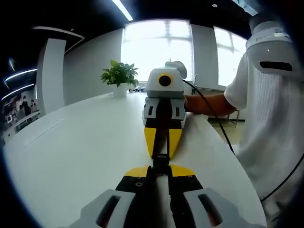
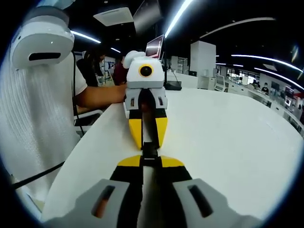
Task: Snap the two parts of the plastic buckle together until the buckle closes and remains connected.
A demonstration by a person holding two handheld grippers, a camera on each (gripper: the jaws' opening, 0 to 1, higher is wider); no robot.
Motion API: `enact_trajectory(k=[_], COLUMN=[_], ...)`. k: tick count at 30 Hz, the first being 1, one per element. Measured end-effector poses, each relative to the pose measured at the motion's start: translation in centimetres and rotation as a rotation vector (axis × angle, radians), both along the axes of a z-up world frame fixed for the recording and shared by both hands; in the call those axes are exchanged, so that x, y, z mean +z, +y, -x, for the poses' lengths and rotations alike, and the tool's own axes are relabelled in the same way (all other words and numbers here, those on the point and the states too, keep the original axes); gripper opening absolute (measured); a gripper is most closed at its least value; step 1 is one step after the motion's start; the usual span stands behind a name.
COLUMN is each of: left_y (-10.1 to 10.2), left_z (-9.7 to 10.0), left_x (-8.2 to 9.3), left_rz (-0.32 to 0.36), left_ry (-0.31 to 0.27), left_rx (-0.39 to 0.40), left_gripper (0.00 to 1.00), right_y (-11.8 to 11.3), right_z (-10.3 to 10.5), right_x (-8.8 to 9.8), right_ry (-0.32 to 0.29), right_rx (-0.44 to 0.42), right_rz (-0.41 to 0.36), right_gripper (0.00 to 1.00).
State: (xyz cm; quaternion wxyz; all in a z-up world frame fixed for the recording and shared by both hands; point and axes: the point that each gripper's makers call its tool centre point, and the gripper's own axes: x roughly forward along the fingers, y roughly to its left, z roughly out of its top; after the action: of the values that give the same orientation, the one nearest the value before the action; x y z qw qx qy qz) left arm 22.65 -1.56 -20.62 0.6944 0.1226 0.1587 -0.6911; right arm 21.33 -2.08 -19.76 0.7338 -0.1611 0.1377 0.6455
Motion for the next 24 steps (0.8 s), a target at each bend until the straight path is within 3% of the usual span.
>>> enact_trajectory(k=[10, 24], left_y=[-0.1, 0.0], left_z=[-0.1, -0.7], left_x=[0.1, 1.2], left_rz=[0.006, 0.062], left_ry=[-0.017, -0.026], left_rx=[0.000, 0.019], left_gripper=[0.26, 0.28], right_y=[-0.5, -1.0], right_z=[-1.0, -1.9], right_x=[-0.2, -0.4], right_ry=[0.002, 0.016], right_rx=[0.000, 0.000], right_rz=[-0.003, 0.001], right_gripper=[0.11, 0.11])
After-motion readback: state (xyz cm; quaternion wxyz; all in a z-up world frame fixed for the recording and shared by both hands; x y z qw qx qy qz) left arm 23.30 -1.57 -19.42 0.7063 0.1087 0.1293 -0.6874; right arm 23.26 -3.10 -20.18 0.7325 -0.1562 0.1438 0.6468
